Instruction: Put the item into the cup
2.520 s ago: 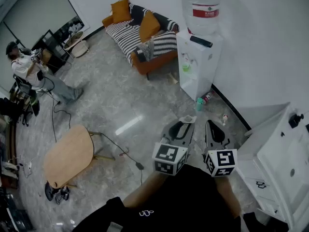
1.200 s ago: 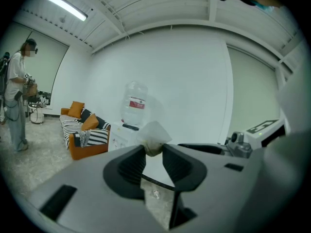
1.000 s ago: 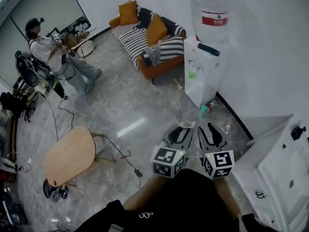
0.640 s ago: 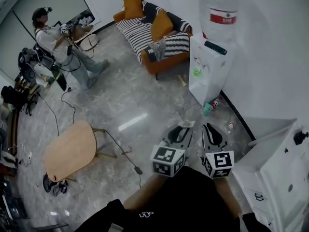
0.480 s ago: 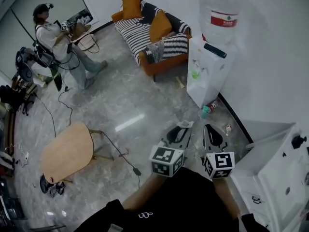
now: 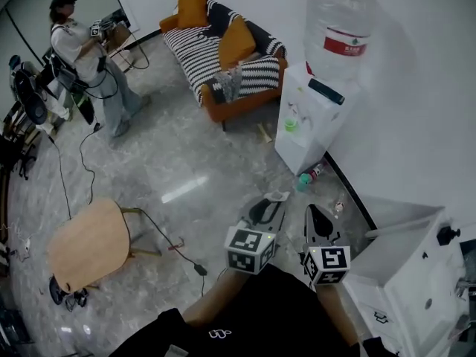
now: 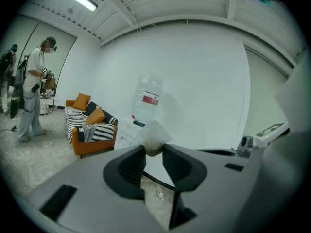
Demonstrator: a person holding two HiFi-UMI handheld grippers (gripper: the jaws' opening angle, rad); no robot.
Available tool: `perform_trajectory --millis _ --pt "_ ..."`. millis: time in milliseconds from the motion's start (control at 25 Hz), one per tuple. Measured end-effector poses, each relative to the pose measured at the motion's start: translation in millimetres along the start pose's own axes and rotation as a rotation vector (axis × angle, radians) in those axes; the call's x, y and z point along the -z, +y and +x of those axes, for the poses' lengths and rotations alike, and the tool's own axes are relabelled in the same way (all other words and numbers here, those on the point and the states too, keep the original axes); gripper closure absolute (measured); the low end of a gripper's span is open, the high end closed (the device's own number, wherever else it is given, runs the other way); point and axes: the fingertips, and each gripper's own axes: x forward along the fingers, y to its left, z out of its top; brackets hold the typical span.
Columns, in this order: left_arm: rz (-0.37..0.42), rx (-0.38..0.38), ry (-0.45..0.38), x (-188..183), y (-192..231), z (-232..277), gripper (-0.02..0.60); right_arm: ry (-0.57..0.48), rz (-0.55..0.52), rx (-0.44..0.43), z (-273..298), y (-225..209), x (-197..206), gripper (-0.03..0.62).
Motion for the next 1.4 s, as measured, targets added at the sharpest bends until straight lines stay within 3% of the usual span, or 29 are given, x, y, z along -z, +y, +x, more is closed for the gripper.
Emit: perform_trajectory --millis 440,840,1120,1400 --pt "-0.007 0.046 0.014 -43.5 62.7 59.6 0.471 0.048 0.008 -0.014 92.9 0.8 -29.4 0.582" --pt "-0.005 0.04 -0.048 -103.9 152.8 105.6 0.471 0.027 -0.049 -0.117 208.0 34.0 -79.5 0.582" --pt "-0.021 0.072 -0.034 -111.5 187.7 132.5 0.471 0.051 -0.053 -0.093 248.6 33.4 -80.9 0.582" --pt "-0.03 0.135 0.009 -102.7 188.7 159.5 0.471 0.104 -0.017 -0.022 259.7 9.1 -63.0 0.582"
